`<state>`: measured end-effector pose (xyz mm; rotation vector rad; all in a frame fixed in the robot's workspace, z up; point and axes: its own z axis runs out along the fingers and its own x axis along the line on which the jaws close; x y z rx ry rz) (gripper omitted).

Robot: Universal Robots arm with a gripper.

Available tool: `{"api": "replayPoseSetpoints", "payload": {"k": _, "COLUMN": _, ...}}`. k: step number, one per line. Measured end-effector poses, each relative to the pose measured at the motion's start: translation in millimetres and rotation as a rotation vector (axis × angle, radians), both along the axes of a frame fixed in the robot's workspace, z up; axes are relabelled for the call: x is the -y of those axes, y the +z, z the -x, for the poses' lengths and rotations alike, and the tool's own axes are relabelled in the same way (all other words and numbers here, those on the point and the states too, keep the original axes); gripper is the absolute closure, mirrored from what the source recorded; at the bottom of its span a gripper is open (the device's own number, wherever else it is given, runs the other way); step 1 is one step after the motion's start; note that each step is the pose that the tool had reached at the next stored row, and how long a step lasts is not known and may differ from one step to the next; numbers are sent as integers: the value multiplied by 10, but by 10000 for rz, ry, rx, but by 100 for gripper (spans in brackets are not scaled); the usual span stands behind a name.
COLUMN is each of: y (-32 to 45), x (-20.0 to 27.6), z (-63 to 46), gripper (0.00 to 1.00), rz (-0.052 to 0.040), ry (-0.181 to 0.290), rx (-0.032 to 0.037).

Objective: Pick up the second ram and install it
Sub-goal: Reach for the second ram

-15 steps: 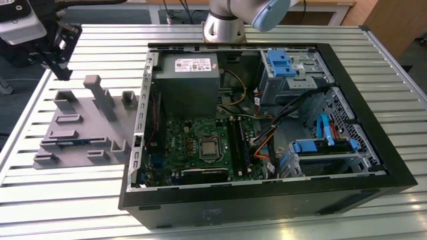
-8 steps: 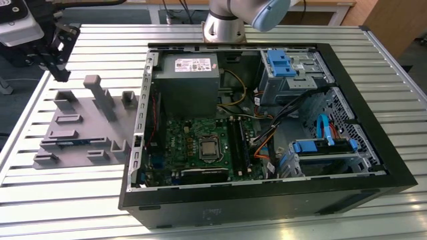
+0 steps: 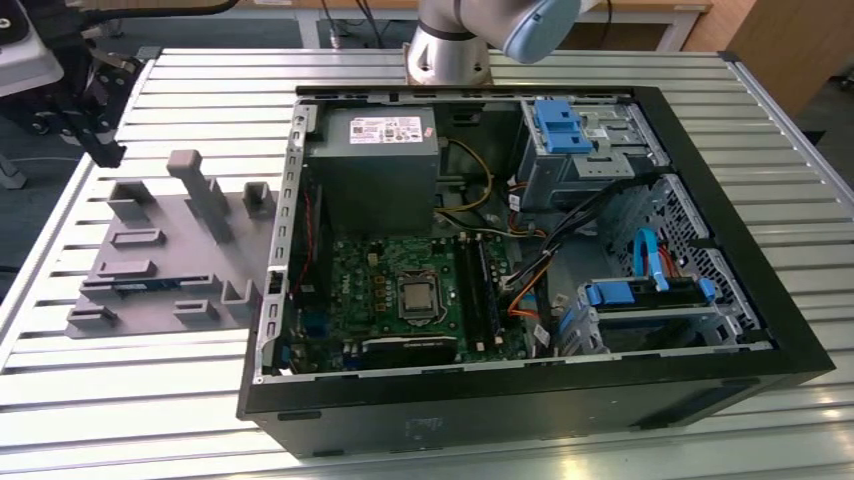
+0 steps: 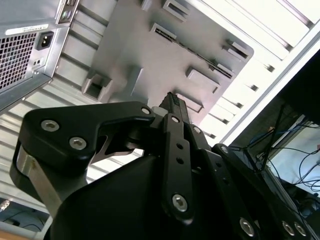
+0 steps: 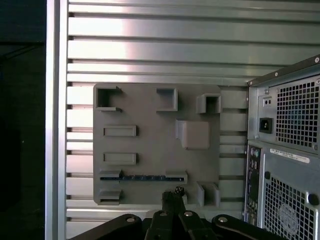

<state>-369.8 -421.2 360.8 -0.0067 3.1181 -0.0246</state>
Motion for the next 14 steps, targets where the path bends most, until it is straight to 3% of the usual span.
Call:
{"api": "replayPoseSetpoints", "payload": {"k": 8, "y": -11, "x": 90, "z": 109, "gripper": 89, "rz": -49, "ry": -2, "rx": 1}}
{"api": "replayPoseSetpoints", "payload": {"k": 14, "y": -14, "x": 103, "z": 217, "gripper": 89, "rz": -48, "ry": 33, "rx": 0}}
